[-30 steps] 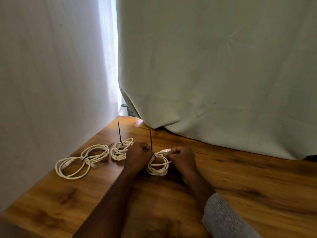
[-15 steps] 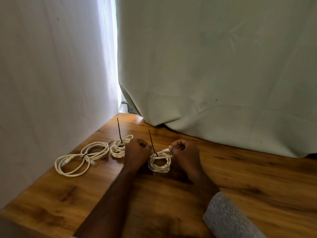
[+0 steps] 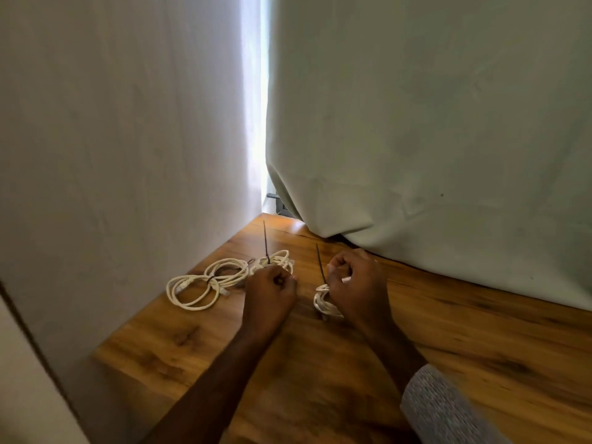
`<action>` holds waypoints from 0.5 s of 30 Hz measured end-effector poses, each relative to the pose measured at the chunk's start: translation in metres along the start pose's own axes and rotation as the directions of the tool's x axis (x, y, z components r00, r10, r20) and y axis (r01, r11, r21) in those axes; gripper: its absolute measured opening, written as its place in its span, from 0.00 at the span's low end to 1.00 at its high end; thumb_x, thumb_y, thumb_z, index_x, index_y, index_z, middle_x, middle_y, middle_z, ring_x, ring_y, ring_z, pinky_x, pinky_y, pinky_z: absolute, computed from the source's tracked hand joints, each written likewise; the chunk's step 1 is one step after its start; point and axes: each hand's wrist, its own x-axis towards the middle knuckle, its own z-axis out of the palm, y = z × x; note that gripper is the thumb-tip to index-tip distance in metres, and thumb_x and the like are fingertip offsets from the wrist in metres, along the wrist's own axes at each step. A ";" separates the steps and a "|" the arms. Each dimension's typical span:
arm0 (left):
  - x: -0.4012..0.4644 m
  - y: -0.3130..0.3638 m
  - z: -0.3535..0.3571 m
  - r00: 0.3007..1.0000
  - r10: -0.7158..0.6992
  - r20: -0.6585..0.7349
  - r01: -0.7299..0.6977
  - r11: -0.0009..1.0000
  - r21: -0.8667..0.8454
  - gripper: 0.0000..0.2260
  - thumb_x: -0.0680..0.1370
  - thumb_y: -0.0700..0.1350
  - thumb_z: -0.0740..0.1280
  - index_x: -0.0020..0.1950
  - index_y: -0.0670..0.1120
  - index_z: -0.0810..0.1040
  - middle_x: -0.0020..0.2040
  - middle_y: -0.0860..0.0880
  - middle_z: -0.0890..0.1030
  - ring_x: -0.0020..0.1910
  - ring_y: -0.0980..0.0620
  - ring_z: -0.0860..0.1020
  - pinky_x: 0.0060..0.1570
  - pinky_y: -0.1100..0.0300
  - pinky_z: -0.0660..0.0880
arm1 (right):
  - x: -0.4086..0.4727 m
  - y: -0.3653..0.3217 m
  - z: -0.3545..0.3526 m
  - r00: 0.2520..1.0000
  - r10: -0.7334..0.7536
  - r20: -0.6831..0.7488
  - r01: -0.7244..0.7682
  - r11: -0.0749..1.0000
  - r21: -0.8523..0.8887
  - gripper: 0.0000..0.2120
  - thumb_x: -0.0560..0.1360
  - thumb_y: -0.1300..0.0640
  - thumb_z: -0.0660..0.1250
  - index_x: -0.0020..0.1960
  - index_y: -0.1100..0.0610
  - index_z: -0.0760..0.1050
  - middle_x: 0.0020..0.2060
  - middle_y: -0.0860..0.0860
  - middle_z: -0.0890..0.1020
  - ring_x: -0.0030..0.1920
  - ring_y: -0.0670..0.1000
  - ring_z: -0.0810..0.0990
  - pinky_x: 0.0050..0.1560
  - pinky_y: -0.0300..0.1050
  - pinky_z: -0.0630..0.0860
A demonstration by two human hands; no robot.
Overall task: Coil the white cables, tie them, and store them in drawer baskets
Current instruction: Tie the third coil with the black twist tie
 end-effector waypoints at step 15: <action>0.073 -0.071 -0.140 0.999 -0.018 0.036 0.005 0.939 0.344 0.08 0.71 0.34 0.74 0.43 0.47 0.85 0.44 0.49 0.84 0.39 0.54 0.79 0.46 0.58 0.78 | 0.042 -0.047 0.066 0.951 0.194 0.241 -0.157 0.974 -0.164 0.13 0.74 0.49 0.72 0.40 0.58 0.80 0.33 0.50 0.82 0.36 0.48 0.79 0.37 0.45 0.78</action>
